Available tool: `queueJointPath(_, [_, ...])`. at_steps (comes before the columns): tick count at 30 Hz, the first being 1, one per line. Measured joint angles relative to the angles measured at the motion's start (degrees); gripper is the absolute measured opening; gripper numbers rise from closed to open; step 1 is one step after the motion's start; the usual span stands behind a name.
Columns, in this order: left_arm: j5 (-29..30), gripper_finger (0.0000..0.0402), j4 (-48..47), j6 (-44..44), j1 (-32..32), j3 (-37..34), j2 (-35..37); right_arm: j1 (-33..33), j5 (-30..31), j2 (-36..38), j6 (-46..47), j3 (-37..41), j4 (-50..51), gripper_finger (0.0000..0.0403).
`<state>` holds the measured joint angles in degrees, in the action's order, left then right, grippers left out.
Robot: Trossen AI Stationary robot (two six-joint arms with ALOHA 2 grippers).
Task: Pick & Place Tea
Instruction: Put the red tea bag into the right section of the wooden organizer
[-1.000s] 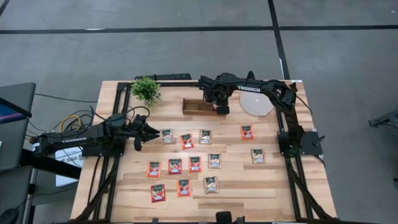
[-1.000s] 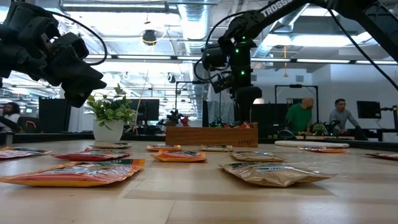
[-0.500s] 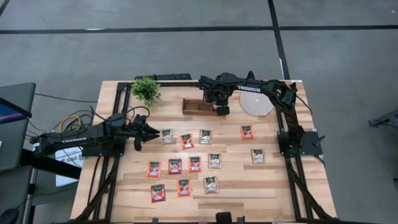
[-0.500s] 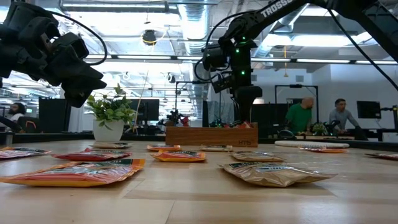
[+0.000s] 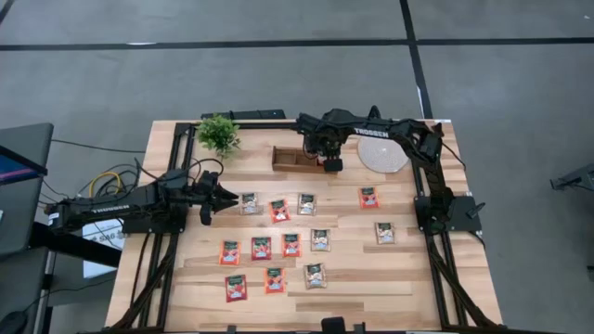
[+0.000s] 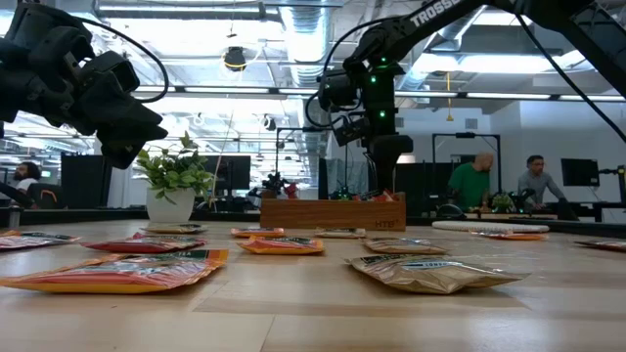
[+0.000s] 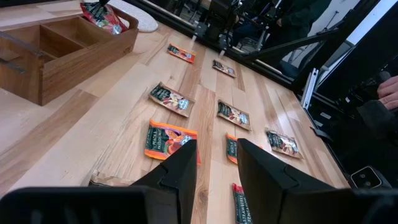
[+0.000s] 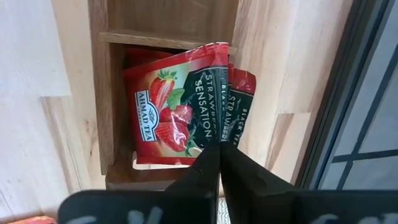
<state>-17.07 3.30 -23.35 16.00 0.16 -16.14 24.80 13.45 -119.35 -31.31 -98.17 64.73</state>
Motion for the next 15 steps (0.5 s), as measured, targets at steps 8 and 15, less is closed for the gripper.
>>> queueJointPath(8, [0.01,0.0105,-0.01,0.0,0.0,0.0,0.0,0.0,0.8,0.0,0.44,0.0,-0.02,0.0002])
queueJointPath(15, [-0.01,0.0105,0.0,0.0,0.0,0.0,0.01,-0.33,2.13,0.0,1.36,0.0,-0.28,0.0001])
